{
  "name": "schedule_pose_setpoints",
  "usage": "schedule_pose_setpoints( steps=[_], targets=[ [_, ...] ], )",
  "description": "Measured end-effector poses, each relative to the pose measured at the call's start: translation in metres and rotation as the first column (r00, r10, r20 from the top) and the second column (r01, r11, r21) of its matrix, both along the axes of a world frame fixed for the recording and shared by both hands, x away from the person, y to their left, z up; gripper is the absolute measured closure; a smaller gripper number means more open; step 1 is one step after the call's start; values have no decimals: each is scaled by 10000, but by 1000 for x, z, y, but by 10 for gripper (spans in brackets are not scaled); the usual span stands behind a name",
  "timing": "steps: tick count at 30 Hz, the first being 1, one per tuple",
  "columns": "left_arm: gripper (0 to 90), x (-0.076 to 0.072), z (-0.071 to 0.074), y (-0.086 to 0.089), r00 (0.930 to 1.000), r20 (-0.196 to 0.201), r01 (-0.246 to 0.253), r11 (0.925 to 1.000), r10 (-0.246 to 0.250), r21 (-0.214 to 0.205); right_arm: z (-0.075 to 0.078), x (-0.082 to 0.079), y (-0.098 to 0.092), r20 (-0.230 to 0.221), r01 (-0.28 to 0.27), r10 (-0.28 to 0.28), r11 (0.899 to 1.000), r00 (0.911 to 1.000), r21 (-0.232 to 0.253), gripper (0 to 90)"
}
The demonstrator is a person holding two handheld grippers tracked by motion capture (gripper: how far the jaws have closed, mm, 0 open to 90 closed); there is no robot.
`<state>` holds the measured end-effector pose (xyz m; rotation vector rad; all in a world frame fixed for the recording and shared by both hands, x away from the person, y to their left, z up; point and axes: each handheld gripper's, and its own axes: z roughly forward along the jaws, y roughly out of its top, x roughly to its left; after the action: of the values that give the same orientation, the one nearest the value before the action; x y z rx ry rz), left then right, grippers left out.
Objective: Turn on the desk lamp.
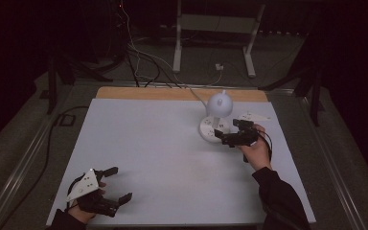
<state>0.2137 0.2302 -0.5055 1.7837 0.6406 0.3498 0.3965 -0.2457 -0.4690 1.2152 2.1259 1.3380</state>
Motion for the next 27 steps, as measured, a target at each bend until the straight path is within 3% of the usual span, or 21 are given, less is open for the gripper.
schedule_pose_setpoints(
  steps=[4, 6, 10, 12, 16, 17, 24, 27],
  targets=[
    [3, 0, 0, 0, 10000, -6, 14, 10000, -14, 72, -2, 3, -1, -36, 251, -253, 9991, 9997, -327, 157],
    [3, 0, 0, 0, 10000, -26, -1, 10000, 1, 21, -3, 3, -1, -27, 329, -330, 9988, 9995, -355, 159],
    [3, 0, 0, 0, 10000, -25, 5, 10000, -5, 67, -5, 6, -3, -141, 489, -495, 9980, 9987, -407, 260],
    [3, 0, 0, 0, 10000, -45, -9, 10000, 9, 42, -5, 7, -4, -178, 709, -718, 9965, 9973, -450, 380],
    [3, 0, 0, 0, 10000, -29, 14, 10000, -14, 76, -6, 8, -5, -212, 873, -884, 9951, 9959, -470, 479],
    [3, 0, 0, 0, 10000, -38, 0, 10000, 0, 55, -6, 8, -6, -265, 955, -967, 9944, 9950, -442, 542],
    [3, 0, -1, 0, 10000, -50, 6, 10000, -5, 58, -10, 11, -5, -555, 1051, -1078, 9932, 9926, -498, 682],
    [3, 0, -1, 0, 10000, -38, 16, 10000, -16, 60, -13, 13, -4, -660, 993, -1038, 9927, 9924, -686, 785]
  ],
)
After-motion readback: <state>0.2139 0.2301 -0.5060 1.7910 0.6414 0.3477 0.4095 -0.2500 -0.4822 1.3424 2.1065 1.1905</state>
